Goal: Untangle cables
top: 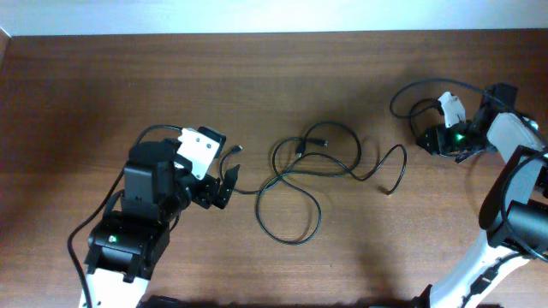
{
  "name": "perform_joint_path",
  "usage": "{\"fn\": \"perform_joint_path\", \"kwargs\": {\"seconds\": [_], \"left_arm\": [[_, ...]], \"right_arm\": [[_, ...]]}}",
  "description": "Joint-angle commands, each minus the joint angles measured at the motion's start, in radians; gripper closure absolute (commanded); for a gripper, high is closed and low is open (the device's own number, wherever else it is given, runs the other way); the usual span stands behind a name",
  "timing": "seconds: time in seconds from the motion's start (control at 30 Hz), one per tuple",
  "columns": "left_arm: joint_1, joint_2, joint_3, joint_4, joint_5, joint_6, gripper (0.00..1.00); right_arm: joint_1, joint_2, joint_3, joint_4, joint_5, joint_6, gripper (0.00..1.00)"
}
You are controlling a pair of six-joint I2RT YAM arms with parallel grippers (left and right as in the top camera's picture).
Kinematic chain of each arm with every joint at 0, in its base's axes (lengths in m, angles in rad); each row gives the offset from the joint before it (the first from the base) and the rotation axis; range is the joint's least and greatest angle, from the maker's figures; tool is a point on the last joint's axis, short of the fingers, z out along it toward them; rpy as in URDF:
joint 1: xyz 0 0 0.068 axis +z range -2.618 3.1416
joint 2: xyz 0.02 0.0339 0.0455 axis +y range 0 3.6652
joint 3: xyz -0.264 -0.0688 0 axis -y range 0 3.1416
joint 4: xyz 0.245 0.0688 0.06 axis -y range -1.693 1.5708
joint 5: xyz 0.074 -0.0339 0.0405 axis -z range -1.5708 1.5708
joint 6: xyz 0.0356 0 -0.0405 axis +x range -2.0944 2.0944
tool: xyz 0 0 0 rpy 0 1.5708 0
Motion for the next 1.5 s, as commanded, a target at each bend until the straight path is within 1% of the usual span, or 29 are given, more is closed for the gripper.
{"fn": "perform_joint_path", "kwargs": {"seconds": [0.0, 0.03, 0.2, 0.23, 0.27, 0.33, 0.37, 0.43, 0.5, 0.53, 0.57, 0.6, 0.67, 0.7, 0.73, 0.8, 0.87, 0.9, 0.93, 0.97, 1.0, 1.1, 1.13, 1.2, 1.27, 1.33, 1.37, 1.4, 1.47], "left_arm": [[-0.003, -0.002, 0.005, 0.002, 0.018, 0.013, 0.01], [-0.003, -0.002, 0.005, 0.002, 0.018, 0.013, 0.01], [-0.003, -0.002, 0.005, 0.002, 0.018, 0.013, 0.01], [-0.003, -0.002, 0.005, 0.002, 0.018, 0.013, 0.01], [-0.003, -0.002, 0.005, 0.002, 0.018, 0.013, 0.01], [-0.003, -0.002, 0.005, 0.002, 0.018, 0.013, 0.01], [-0.003, -0.002, 0.005, 0.002, 0.018, 0.013, 0.01], [-0.003, -0.002, 0.005, 0.002, 0.018, 0.013, 0.01], [-0.003, -0.002, 0.005, 0.002, 0.018, 0.013, 0.01], [-0.003, -0.002, 0.005, 0.002, 0.018, 0.013, 0.01], [-0.003, -0.002, 0.005, 0.002, 0.018, 0.013, 0.01], [-0.003, -0.002, 0.005, 0.002, 0.018, 0.013, 0.01], [-0.003, -0.002, 0.005, 0.002, 0.020, 0.013, 0.01], [-0.003, -0.002, 0.005, 0.002, 0.038, 0.013, 0.01], [-0.003, -0.002, 0.005, 0.001, 0.044, 0.013, 0.01], [-0.003, -0.002, 0.005, 0.002, 0.044, 0.013, 0.01], [-0.003, 0.004, 0.005, 0.002, 0.044, 0.013, 0.01], [-0.003, 0.011, 0.005, 0.002, 0.044, 0.013, 0.01], [-0.003, 0.021, 0.005, 0.002, 0.044, 0.013, 0.01], [-0.003, 0.031, 0.005, 0.002, 0.044, 0.013, 0.01], [-0.003, 0.031, 0.005, 0.002, 0.044, 0.013, 0.01], [-0.003, 0.031, 0.005, 0.003, 0.044, 0.013, 0.01], [-0.003, 0.031, 0.005, 0.003, 0.044, 0.013, 0.01], [-0.003, 0.031, 0.005, 0.004, 0.044, 0.013, 0.01], [-0.003, 0.029, 0.005, 0.012, 0.044, 0.019, 0.01], [-0.003, 0.018, 0.005, 0.012, 0.045, 0.028, 0.01], [-0.003, 0.003, 0.005, 0.012, 0.045, 0.028, 0.01], [-0.003, -0.008, 0.005, 0.012, 0.045, 0.028, 0.01], [-0.003, -0.032, 0.005, 0.012, 0.048, 0.028, 0.01]], "right_arm": [[0.000, 0.044, -0.069, 0.009, 0.029, 0.005, 0.84], [0.000, 0.044, -0.069, 0.009, 0.029, 0.009, 0.96], [-0.001, 0.044, -0.069, 0.005, 0.038, 0.084, 0.96], [-0.002, 0.044, -0.069, 0.012, 0.090, 0.139, 0.96], [-0.007, 0.044, -0.069, 0.021, 0.182, 0.203, 0.96], [-0.056, 0.044, -0.069, 0.030, 0.458, 0.442, 0.96], [-0.093, 0.044, -0.065, 0.021, 0.493, 0.501, 0.96], [-0.193, 0.044, -0.020, -0.031, 0.472, 0.536, 0.96], [-0.306, 0.044, 0.093, -0.122, 0.371, 0.536, 0.96], [-0.364, 0.044, 0.165, -0.174, 0.356, 0.536, 0.96], [-0.394, 0.044, 0.209, -0.205, 0.355, 0.536, 0.96], [-0.431, 0.044, 0.257, -0.230, 0.299, 0.535, 0.96], [-0.467, 0.044, 0.277, -0.229, 0.166, 0.536, 0.95], [-0.464, 0.044, 0.277, -0.228, 0.118, 0.536, 0.25], [-0.447, 0.044, 0.285, -0.227, 0.052, 0.536, 0.01], [-0.412, 0.044, 0.343, -0.257, 0.039, 0.535, 0.01], [-0.359, 0.044, 0.488, -0.356, 0.039, 0.544, 0.01], [-0.339, 0.044, 0.563, -0.410, 0.039, 0.612, 0.01], [-0.320, 0.044, 0.672, -0.516, 0.039, 0.666, 0.01], [-0.315, 0.043, 0.800, -0.667, 0.049, 0.668, 0.06], [-0.316, 0.032, 0.896, -0.792, 0.159, 0.729, 0.07], [-0.315, -0.083, 0.911, -0.892, 0.308, 0.850, 0.08], [-0.315, -0.157, 0.911, -0.933, 0.393, 0.945, 0.07], [-0.321, -0.264, 0.911, -1.052, 0.511, 1.178, 0.01], [-0.322, -0.399, 0.822, -1.052, 0.509, 1.247, 0.01], [-0.323, -0.562, 0.656, -1.052, 0.521, 1.352, 0.00], [-0.323, -0.673, 0.509, -1.051, 0.601, 1.418, 0.00], [-0.323, -0.748, 0.400, -1.041, 0.655, 1.449, 0.01], [-0.323, -0.912, 0.142, -0.956, 0.686, 1.449, 0.01]]}}
